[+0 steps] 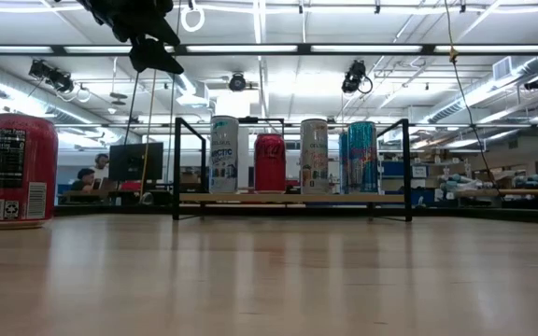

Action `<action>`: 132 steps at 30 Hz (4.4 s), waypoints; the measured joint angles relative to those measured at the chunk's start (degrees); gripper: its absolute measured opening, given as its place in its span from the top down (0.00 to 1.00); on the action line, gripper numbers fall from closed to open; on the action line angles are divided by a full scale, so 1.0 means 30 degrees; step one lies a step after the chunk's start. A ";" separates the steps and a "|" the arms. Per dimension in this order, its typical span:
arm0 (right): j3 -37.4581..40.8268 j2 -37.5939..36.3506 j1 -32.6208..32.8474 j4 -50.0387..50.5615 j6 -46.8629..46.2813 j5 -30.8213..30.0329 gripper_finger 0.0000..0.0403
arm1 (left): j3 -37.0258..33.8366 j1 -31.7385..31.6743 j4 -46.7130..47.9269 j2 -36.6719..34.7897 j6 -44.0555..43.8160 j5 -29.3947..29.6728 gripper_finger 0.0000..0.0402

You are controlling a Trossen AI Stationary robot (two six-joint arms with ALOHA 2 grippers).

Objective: Place canned beverage on shelf
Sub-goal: Put the white-yellow soda can aligned with the other white-yellow soda can on the shelf

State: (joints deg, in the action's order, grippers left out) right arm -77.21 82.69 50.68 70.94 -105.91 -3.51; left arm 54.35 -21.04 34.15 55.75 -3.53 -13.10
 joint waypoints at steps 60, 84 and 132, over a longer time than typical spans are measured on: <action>-0.4670 0.3294 -1.0760 0.1868 1.7454 0.1179 0.34 | 0.0000 0.0003 0.0151 0.0007 -0.0969 0.0007 0.21; -0.7104 0.3330 -2.3787 0.0110 3.5908 0.1180 0.33 | 0.0000 0.0000 0.0852 0.0007 -0.0903 0.0015 0.21; -1.4936 1.1695 -2.5898 0.5954 4.0232 0.1679 0.33 | 0.0000 0.0002 0.1552 0.0007 0.0520 0.0648 0.21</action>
State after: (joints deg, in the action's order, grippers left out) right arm -122.02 117.78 -27.02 88.80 14.79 1.53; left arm 54.35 -21.03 38.81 55.77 -1.97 -11.16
